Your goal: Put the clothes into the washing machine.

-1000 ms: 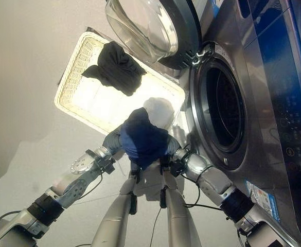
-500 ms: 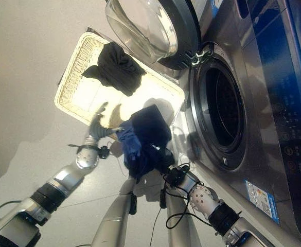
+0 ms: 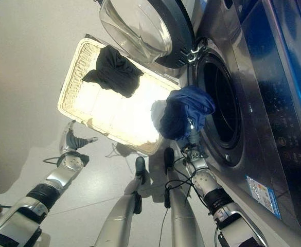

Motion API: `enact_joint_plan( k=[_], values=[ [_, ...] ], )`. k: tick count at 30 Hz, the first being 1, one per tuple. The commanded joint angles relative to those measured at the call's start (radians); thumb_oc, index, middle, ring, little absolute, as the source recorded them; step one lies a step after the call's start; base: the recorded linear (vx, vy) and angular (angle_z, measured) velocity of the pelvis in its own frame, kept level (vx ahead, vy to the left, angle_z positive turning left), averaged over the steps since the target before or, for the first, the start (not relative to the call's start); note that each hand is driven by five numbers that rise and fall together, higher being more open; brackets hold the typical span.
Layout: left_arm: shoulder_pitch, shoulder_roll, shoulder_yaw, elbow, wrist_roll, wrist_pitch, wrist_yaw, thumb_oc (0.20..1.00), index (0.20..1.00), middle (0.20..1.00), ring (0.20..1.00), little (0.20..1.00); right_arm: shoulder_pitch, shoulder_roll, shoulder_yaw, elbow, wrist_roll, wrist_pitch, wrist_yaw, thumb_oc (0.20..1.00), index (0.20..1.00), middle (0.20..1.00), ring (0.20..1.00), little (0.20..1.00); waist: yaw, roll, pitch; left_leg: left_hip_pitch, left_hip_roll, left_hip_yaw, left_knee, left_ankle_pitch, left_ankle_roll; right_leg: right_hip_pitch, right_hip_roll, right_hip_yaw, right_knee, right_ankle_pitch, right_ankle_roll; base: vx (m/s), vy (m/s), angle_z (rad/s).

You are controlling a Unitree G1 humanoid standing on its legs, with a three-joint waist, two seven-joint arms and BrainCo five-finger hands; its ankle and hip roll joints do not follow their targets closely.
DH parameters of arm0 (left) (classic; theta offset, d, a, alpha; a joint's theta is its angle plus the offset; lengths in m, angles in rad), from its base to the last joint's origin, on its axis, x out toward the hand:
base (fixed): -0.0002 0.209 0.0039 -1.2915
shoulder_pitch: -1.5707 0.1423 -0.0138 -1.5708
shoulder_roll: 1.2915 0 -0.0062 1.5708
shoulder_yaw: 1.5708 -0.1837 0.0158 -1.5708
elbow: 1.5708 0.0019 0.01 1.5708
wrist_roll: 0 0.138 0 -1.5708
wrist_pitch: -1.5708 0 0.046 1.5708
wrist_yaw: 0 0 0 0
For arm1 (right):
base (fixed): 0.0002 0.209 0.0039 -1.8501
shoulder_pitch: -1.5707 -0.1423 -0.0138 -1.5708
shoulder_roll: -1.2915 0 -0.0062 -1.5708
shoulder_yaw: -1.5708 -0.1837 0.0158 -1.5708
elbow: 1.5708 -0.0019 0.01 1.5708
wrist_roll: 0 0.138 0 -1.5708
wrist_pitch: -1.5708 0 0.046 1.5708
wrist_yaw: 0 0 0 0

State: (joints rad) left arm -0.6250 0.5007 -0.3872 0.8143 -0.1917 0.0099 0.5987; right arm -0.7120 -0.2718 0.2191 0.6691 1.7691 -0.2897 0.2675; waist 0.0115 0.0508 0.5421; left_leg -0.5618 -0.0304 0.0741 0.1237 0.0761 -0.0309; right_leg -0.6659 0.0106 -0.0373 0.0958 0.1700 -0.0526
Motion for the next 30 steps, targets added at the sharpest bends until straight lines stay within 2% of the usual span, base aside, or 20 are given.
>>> enact_joint_plan(
  k=[1, 2, 5, 6, 7, 8, 9, 10, 11, 12, 13, 14, 16, 17, 18, 20, 23, 24, 25, 30],
  values=[
    [0.033, 0.031, -0.001, -0.04, -0.052, -0.065, -0.016, 1.0, 1.0, 1.0, 1.0, 1.0, 0.01, -0.099, -0.071, -0.123, 0.029, -0.231, -0.059, 0.2, 0.2, 0.2, 0.2, 0.2, -0.023, 0.059, -0.022, -0.057, -0.055, -0.019, 0.015, 0.027, -0.009, 0.002, -0.048, -0.076, 0.123, -0.124, 0.109, 0.04, -0.011, -0.2],
    [0.062, 0.02, -0.001, -0.022, -0.049, -0.089, -0.017, 1.0, 1.0, 1.0, 1.0, 1.0, -0.026, -0.124, -0.139, -0.11, 0.063, -0.286, -0.112, 0.2, 0.2, 0.2, 0.2, 0.2, -0.025, 0.066, -0.022, -0.057, -0.053, -0.014, 0.017, 0.022, -0.01, 0.0, -0.047, -0.074, 0.126, -0.128, 0.109, 0.06, -0.008, -0.12],
    [0.165, 0.0, -0.017, -0.019, -0.038, -0.175, 0.006, 1.0, 1.0, 1.0, 1.0, 1.0, -0.158, -0.257, -0.348, -0.044, 0.203, -0.574, -0.236, 0.2, 0.2, 0.2, 0.2, 0.2, -0.019, 0.083, -0.022, -0.062, -0.048, -0.014, 0.028, 0.004, -0.006, -0.008, -0.041, -0.068, 0.141, -0.142, 0.108, 0.08, -0.024, -0.13],
    [0.165, 0.0, -0.017, -0.019, -0.038, -0.175, 0.006, 1.0, 1.0, 1.0, 1.0, 1.0, -0.158, -0.257, -0.348, -0.044, 0.203, -0.574, -0.236, 0.2, 0.2, 0.2, 0.2, 0.2, -0.019, 0.083, -0.022, -0.062, -0.048, -0.014, 0.028, 0.004, -0.006, -0.008, -0.041, -0.068, 0.141, -0.142, 0.108, 0.06, -0.049, -0.06],
    [0.183, 0.018, -0.038, -0.047, -0.042, -0.171, 0.005, 1.0, 1.0, 1.0, 1.0, 1.0, -0.208, -0.335, -0.384, 0.028, 0.152, -0.836, -0.42, 0.2, 0.2, 0.2, 0.2, 0.2, -0.013, 0.088, -0.022, -0.069, -0.049, -0.023, 0.03, 0.0, -0.004, -0.015, -0.035, -0.065, 0.151, -0.144, 0.109, 0.04, -0.035, 0.0],
    [0.183, 0.018, -0.038, -0.047, -0.042, -0.171, 0.005, 1.0, 1.0, 1.0, 1.0, 1.0, -0.208, -0.335, -0.384, 0.028, 0.152, -0.836, -0.42, 0.2, 0.2, 0.2, 0.2, 0.2, -0.013, 0.088, -0.022, -0.069, -0.049, -0.023, 0.03, 0.0, -0.004, -0.015, -0.035, -0.065, 0.151, -0.144, 0.109, 0.04, -0.055, 0.1],
    [0.183, 0.026, -0.046, -0.059, -0.044, -0.167, 0.006, 1.0, 1.0, 1.0, 1.0, 1.0, -0.219, -0.358, -0.384, 0.071, 0.072, -0.884, -0.508, 0.715, 0.715, 0.715, 0.715, 0.715, -0.012, 0.088, -0.022, -0.072, -0.049, -0.026, 0.031, -0.001, -0.003, -0.019, -0.033, -0.064, 0.156, -0.144, 0.109, 0.0, -0.074, 0.16],
    [0.169, 0.065, -0.068, -0.119, -0.074, -0.125, 0.014, 1.0, 1.0, 1.0, 1.0, 1.0, -0.272, -0.439, -0.359, 0.128, -0.209, -0.877, -0.82, 1.0, 1.0, 1.0, 1.0, 1.0, -0.009, 0.086, -0.022, -0.089, -0.053, -0.033, 0.042, 0.001, 0.0, -0.036, -0.029, -0.065, 0.165, -0.139, 0.107, 0.0, -0.074, 0.16],
    [0.169, 0.065, -0.068, -0.119, -0.074, -0.125, 0.014, 1.0, 1.0, 1.0, 1.0, 1.0, -0.272, -0.439, -0.359, 0.128, -0.209, -0.877, -0.82, 1.0, 1.0, 1.0, 1.0, 1.0, -0.009, 0.086, -0.022, -0.089, -0.053, -0.033, 0.042, 0.001, 0.0, -0.036, -0.029, -0.065, 0.165, -0.139, 0.107, -0.02, -0.069, 0.2],
    [0.155, 0.092, -0.069, -0.148, -0.112, -0.116, 0.015, 1.0, 1.0, 1.0, 1.0, 1.0, -0.31, -0.491, -0.31, 0.123, -0.346, -0.796, -1.025, 1.0, 1.0, 1.0, 1.0, 1.0, -0.006, 0.085, -0.022, -0.115, -0.056, -0.035, 0.054, 0.012, 0.005, -0.061, -0.028, -0.067, 0.169, -0.122, 0.107, -0.02, -0.023, 0.13],
    [0.144, 0.096, -0.062, -0.144, -0.122, -0.121, 0.013, 1.0, 1.0, 1.0, 1.0, 1.0, -0.318, -0.494, -0.294, 0.124, -0.341, -0.757, -1.037, 1.0, 1.0, 1.0, 1.0, 1.0, -0.007, 0.085, -0.022, -0.124, -0.057, -0.035, 0.057, 0.013, 0.006, -0.069, -0.029, -0.068, 0.168, -0.117, 0.107, -0.02, -0.04, 0.1],
    [0.127, 0.1, -0.055, -0.136, -0.138, -0.133, 0.013, 1.0, 1.0, 1.0, 1.0, 1.0, -0.309, -0.478, -0.278, 0.125, -0.266, -0.683, -0.977, 1.0, 1.0, 1.0, 1.0, 1.0, -0.009, 0.082, -0.022, -0.129, -0.057, -0.036, 0.063, 0.01, 0.007, -0.074, -0.029, -0.068, 0.169, -0.117, 0.107, 0.02, -0.038, -0.06],
    [0.103, 0.1, -0.049, -0.124, -0.149, -0.149, 0.024, 1.0, 1.0, 1.0, 1.0, 1.0, -0.286, -0.452, -0.259, 0.144, -0.033, -0.54, -0.746, 1.0, 1.0, 1.0, 1.0, 1.0, -0.012, 0.075, -0.022, -0.13, -0.058, -0.035, 0.069, 0.003, 0.009, -0.076, -0.026, -0.066, 0.171, -0.121, 0.106, 0.02, -0.03, -0.07],
    [0.086, 0.096, -0.045, -0.119, -0.137, -0.157, 0.039, 1.0, 1.0, 1.0, 1.0, 1.0, -0.274, -0.433, -0.242, 0.172, 0.058, -0.4, -0.634, 1.0, 1.0, 1.0, 1.0, 1.0, -0.013, 0.072, -0.022, -0.133, -0.057, -0.035, 0.066, 0.006, 0.009, -0.078, -0.025, -0.066, 0.168, -0.118, 0.105, 0.0, 0.0, 0.0],
    [0.058, 0.098, -0.034, -0.124, -0.124, -0.176, 0.071, 1.0, 1.0, 1.0, 1.0, 1.0, -0.244, -0.386, -0.195, 0.178, 0.065, -0.175, -0.561, 1.0, 1.0, 1.0, 1.0, 1.0, -0.013, 0.067, -0.022, -0.138, -0.056, -0.032, 0.058, 0.012, 0.01, -0.08, -0.022, -0.065, 0.159, -0.114, 0.102, -0.02, -0.034, -0.05],
    [0.028, 0.105, -0.018, -0.144, -0.082, -0.183, 0.122, 1.0, 1.0, 1.0, 1.0, 1.0, -0.19, -0.324, -0.14, 0.141, -0.052, 0.097, -0.506, 1.0, 1.0, 1.0, 1.0, 1.0, -0.014, 0.059, -0.022, -0.143, -0.053, -0.028, 0.052, 0.017, 0.009, -0.081, -0.02, -0.065, 0.153, -0.112, 0.099, -0.02, -0.033, -0.12],
    [0.017, 0.106, -0.011, -0.154, -0.06, -0.185, 0.145, 1.0, 1.0, 1.0, 1.0, 1.0, -0.167, -0.303, -0.115, 0.13, -0.116, 0.165, -0.486, 1.0, 1.0, 1.0, 1.0, 1.0, -0.014, 0.055, -0.022, -0.145, -0.052, -0.027, 0.053, 0.018, 0.007, -0.082, -0.021, -0.067, 0.152, -0.113, 0.097, -0.01, -0.018, -0.04],
    [-0.007, 0.105, 0.003, -0.173, -0.002, -0.175, 0.193, 1.0, 1.0, 1.0, 1.0, 1.0, -0.106, -0.257, -0.053, 0.123, -0.303, 0.257, -0.394, 1.0, 1.0, 1.0, 1.0, 1.0, -0.014, 0.043, -0.022, -0.154, -0.051, -0.025, 0.063, 0.017, 0.003, -0.085, -0.022, -0.071, 0.157, -0.117, 0.093, 0.0, -0.028, -0.08],
    [-0.027, 0.104, 0.007, -0.176, 0.035, -0.164, 0.221, 1.0, 1.0, 1.0, 1.0, 1.0, -0.076, -0.238, -0.02, 0.133, -0.447, 0.285, -0.34, 1.0, 1.0, 1.0, 1.0, 1.0, -0.016, 0.037, -0.022, -0.156, -0.051, -0.024, 0.068, 0.018, 0.001, -0.084, -0.023, -0.072, 0.158, -0.117, 0.092, 0.0, -0.027, -0.13],
    [-0.138, 0.119, 0.011, -0.16, 0.107, -0.078, 0.238, 1.0, 1.0, 1.0, 1.0, 1.0, -0.036, -0.234, 0.108, 0.158, -0.756, 0.269, -0.277, 1.0, 1.0, 1.0, 1.0, 1.0, -0.032, 0.021, -0.022, -0.168, -0.05, -0.014, 0.079, 0.019, -0.002, -0.093, -0.022, -0.069, 0.152, -0.111, 0.09, 0.0, 0.05, -0.03]
  ],
)
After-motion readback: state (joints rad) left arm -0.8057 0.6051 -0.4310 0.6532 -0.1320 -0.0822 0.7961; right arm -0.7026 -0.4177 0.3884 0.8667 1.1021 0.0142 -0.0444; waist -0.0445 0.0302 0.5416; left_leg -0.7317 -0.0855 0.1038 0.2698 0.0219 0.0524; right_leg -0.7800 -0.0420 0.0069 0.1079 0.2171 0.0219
